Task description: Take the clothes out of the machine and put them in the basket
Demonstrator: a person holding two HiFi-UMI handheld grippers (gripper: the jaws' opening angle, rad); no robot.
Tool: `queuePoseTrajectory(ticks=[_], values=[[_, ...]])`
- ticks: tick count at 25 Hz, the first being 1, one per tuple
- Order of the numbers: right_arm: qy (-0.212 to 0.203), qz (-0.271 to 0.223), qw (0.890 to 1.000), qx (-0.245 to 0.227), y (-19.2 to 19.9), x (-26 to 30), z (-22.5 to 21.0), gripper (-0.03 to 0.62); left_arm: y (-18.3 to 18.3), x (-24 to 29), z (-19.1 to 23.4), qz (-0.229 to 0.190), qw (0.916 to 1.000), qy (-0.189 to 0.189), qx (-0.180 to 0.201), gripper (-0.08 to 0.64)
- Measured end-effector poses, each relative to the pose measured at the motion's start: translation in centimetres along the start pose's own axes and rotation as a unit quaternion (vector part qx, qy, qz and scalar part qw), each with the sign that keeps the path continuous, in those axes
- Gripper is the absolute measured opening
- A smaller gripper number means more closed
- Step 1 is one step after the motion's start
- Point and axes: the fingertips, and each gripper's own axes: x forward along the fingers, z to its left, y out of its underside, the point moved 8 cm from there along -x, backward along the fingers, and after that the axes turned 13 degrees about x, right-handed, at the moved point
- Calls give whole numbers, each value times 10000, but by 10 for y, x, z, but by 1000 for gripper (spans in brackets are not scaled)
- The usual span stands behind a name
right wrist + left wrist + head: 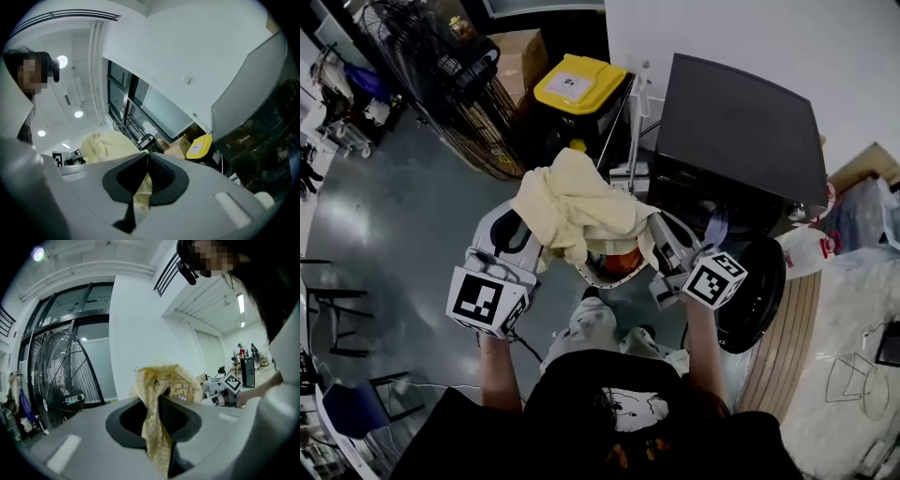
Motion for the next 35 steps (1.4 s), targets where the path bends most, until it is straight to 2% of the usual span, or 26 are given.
queuePoseTrajectory(ticks=[7,13,16,19,23,28,35], values=[[-237,360,9986,-295,6,61,42,22,48,-2,44,345,9994,12,83,80],[-623,605,9961,-182,21,118,68,22,74,4,69,443,9990,31,-3,80],[-624,771,9948,-239,31,139,68,22,93,12,76,544,9985,80,-15,80],[-264,944,9945,-372,41,146,48,23,112,23,76,769,9966,275,125,80],[443,1229,9900,-532,58,145,8,23,142,40,55,1187,9890,850,235,81],[1290,1626,9753,-759,82,136,-36,23,180,62,20,1528,9730,1689,379,81],[2285,1820,9545,-593,114,107,-99,23,242,97,-21,1965,9461,2562,249,81]])
